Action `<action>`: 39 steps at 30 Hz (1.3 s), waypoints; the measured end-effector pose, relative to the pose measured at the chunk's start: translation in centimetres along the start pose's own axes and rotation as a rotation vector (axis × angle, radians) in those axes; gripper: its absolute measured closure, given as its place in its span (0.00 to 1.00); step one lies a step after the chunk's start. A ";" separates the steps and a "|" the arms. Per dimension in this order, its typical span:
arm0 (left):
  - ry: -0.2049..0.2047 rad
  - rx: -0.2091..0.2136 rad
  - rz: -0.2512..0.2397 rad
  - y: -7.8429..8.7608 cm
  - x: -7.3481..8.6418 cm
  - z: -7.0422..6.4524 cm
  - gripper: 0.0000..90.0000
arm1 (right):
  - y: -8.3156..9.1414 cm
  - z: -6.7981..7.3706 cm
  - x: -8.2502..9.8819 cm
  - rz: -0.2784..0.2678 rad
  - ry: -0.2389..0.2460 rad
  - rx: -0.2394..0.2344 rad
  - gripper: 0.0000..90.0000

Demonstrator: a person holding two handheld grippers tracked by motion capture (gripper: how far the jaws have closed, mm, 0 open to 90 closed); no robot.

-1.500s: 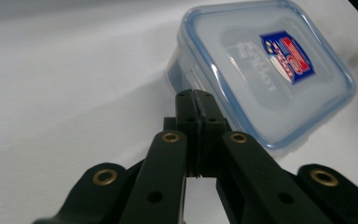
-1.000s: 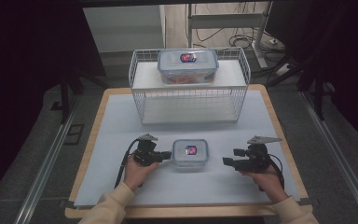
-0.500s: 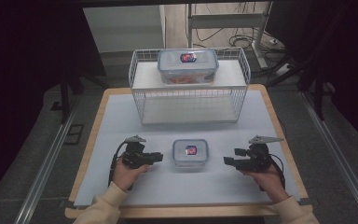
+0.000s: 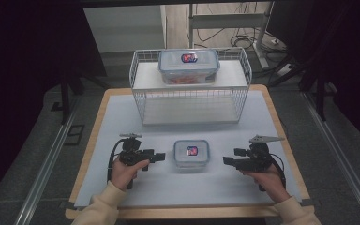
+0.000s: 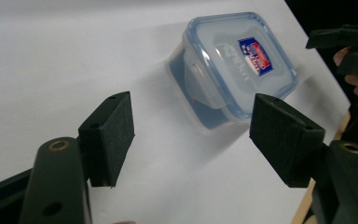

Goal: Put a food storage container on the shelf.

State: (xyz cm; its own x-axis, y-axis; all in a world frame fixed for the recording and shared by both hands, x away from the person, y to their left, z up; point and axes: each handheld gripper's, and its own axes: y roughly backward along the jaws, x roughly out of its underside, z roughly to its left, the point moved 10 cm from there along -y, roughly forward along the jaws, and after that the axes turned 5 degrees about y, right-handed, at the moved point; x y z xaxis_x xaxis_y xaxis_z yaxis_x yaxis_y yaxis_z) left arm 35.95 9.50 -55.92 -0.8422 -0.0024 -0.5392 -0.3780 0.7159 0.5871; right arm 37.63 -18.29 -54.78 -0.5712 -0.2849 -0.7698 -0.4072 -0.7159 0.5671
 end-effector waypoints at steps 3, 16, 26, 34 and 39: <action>0.025 0.014 0.015 -0.6 -0.2 -0.4 0.33 | -0.4 0.4 -0.3 0.015 0.018 0.000 0.23; 0.068 0.074 0.077 -4.1 -1.1 -1.9 0.38 | -2.9 1.6 -1.5 0.106 0.000 -0.050 0.27; 0.074 0.080 0.095 -4.8 -0.8 -2.1 0.47 | -5.0 1.9 -2.6 0.135 -0.051 -0.079 0.30; 0.073 0.078 0.111 -4.9 -0.6 -1.9 0.52 | -6.4 1.4 -2.6 0.158 -0.147 -0.104 0.31; 0.094 0.091 0.120 -5.3 -0.3 -1.9 0.52 | -6.8 1.1 -2.4 0.161 -0.196 -0.134 0.31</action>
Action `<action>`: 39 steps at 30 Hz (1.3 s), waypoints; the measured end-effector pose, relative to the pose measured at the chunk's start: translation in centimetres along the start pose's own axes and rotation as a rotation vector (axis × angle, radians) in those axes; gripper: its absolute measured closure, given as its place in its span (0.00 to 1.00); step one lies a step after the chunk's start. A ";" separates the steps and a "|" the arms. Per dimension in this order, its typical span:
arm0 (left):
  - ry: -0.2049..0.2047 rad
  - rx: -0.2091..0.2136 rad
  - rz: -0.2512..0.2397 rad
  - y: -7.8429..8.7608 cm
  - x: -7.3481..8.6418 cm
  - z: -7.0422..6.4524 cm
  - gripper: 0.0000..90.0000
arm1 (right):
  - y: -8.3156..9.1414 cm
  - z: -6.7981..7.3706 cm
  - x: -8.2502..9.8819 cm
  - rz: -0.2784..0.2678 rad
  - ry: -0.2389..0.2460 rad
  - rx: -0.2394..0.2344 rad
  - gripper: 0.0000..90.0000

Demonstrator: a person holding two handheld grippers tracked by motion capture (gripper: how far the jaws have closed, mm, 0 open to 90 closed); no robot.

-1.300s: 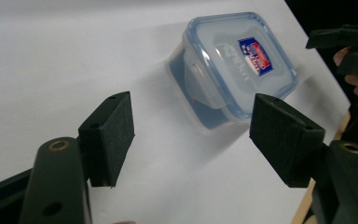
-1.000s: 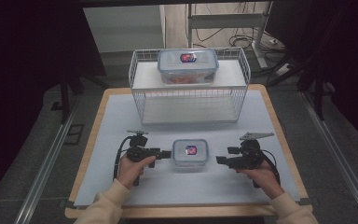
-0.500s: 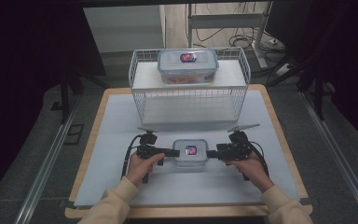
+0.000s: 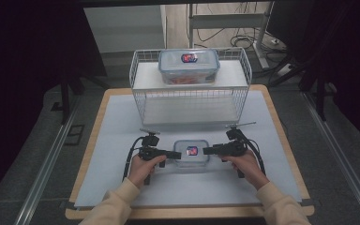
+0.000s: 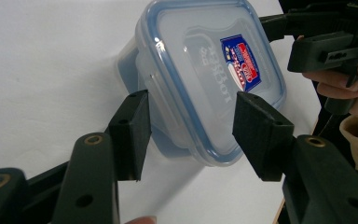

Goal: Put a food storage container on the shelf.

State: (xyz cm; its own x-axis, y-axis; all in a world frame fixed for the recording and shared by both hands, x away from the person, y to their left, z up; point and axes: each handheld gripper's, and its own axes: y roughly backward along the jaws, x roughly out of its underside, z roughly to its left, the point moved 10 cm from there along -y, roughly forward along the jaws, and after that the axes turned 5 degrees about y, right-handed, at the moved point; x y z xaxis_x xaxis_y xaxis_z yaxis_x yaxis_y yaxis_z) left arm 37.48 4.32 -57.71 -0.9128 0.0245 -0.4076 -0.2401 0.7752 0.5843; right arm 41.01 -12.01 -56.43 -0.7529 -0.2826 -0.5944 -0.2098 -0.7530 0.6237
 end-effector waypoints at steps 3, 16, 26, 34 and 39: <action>0.003 -0.001 -0.008 0.1 -0.1 0.1 0.53 | -0.2 -0.1 0.1 0.007 -0.015 -0.013 0.33; -0.016 -0.013 -0.031 0.4 0.0 -0.1 0.62 | -0.4 0.1 0.6 0.033 -0.083 -0.044 0.54; -0.037 -0.010 -0.055 0.8 0.3 -0.2 0.67 | 0.1 0.4 0.8 -0.001 -0.089 -0.051 0.61; -0.060 -0.016 -0.076 0.9 0.4 -0.4 0.71 | 0.7 0.6 1.2 -0.033 -0.073 -0.050 0.67; -0.066 -0.019 -0.090 1.1 0.6 -0.5 0.75 | 1.2 0.9 1.6 -0.056 -0.102 -0.076 0.72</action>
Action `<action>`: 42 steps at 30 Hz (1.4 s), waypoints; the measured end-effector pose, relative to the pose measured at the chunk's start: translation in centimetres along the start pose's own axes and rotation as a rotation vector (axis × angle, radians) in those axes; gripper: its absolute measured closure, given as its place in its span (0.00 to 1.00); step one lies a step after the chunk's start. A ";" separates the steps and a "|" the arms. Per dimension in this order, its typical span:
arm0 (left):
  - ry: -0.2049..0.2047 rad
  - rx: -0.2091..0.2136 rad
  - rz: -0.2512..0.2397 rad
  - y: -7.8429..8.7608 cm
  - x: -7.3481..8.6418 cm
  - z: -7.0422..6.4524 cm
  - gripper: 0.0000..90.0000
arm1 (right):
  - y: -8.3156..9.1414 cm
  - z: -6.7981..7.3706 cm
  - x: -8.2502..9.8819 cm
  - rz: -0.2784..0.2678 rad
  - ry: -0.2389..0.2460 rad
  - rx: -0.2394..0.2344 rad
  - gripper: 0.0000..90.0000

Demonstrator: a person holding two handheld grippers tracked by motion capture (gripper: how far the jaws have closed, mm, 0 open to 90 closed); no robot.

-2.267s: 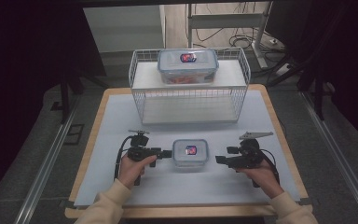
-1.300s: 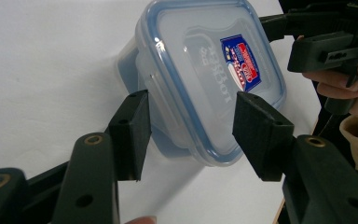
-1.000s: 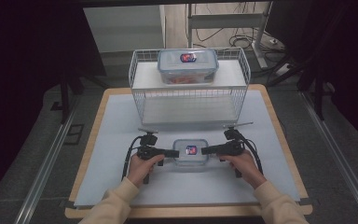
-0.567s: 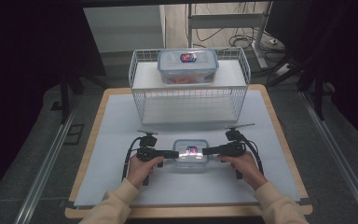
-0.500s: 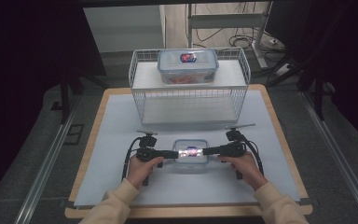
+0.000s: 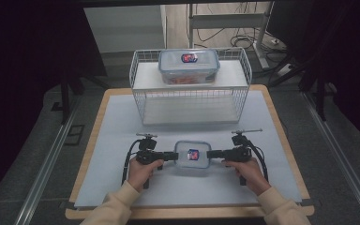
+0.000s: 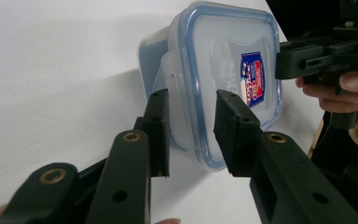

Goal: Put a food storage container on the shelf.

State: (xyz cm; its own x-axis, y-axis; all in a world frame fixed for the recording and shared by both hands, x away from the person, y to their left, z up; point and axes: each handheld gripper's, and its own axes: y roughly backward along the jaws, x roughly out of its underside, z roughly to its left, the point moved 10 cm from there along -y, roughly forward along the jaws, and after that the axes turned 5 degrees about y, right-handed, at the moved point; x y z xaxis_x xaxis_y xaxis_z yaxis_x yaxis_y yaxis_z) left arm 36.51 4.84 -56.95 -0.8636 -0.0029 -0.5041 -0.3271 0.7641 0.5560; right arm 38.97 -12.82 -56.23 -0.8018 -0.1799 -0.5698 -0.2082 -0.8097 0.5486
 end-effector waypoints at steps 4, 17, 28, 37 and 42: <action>-0.003 0.001 -0.005 0.2 0.1 0.0 0.76 | 0.1 0.1 0.0 -0.016 -0.019 0.000 0.74; -0.037 -0.012 -0.031 0.4 0.2 -0.3 0.80 | 0.3 0.1 -0.3 -0.050 -0.037 -0.002 0.79; -0.062 -0.013 -0.045 0.7 -0.1 -0.6 0.81 | 0.6 0.0 -0.4 -0.066 -0.031 0.020 0.82; -0.046 -0.008 -0.039 0.5 -0.1 -0.2 0.80 | -0.1 0.0 0.0 -0.040 -0.014 -0.005 0.75; -0.042 0.004 -0.040 0.4 -0.2 -0.1 0.79 | -0.5 -0.2 0.2 -0.014 0.017 0.002 0.67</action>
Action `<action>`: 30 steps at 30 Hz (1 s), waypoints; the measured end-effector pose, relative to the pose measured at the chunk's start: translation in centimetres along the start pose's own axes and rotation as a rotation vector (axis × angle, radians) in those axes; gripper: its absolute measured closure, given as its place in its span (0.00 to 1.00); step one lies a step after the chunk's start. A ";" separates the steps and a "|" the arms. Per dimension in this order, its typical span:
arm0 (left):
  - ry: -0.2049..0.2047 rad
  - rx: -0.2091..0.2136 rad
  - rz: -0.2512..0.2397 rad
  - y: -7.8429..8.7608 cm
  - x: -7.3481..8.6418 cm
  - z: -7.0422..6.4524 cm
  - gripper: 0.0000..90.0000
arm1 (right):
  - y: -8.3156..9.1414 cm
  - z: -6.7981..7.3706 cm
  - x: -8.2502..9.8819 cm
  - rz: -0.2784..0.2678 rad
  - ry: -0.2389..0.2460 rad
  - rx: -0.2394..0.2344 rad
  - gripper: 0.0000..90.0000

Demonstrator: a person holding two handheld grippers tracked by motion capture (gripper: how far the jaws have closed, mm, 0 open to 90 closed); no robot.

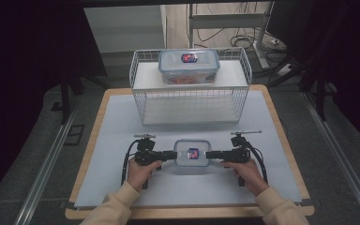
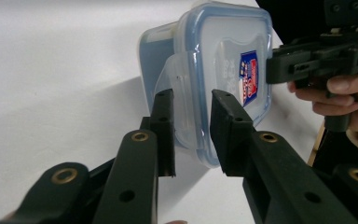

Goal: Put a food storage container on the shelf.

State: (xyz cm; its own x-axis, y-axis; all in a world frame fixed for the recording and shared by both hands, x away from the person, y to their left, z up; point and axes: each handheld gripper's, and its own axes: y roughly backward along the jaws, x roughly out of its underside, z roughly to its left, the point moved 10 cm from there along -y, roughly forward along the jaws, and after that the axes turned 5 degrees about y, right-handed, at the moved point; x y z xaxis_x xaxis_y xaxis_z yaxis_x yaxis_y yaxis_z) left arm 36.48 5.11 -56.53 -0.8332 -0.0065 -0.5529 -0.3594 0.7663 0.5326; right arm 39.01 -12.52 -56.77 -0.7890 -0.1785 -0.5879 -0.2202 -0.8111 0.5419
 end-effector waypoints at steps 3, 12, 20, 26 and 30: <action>0.013 0.003 0.003 -0.2 -0.1 0.3 0.77 | -0.2 -0.1 -0.1 0.005 0.007 -0.012 0.65; 0.009 -0.011 -0.002 -0.3 -0.2 0.3 0.76 | -0.1 -0.3 -0.4 0.009 -0.015 -0.025 0.71; -0.009 -0.040 -0.032 0.0 -0.2 -0.1 0.80 | 0.4 -0.1 -0.6 -0.034 -0.029 0.002 0.78; -0.053 -0.072 -0.051 0.3 -0.6 -0.6 0.81 | 0.6 -0.1 -0.7 -0.044 -0.008 0.029 0.80; -0.065 -0.069 -0.054 0.5 -0.9 -0.8 0.81 | 0.9 -0.1 -0.9 -0.059 -0.005 0.031 0.83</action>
State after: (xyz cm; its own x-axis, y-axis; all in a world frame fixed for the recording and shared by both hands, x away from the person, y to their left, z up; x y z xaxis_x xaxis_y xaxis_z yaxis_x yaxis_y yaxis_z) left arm 36.71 4.95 -55.25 -0.7837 -0.0031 -0.6211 -0.4329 0.7199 0.5425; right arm 39.59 -13.11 -55.79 -0.7771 -0.1278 -0.6162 -0.2838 -0.8027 0.5244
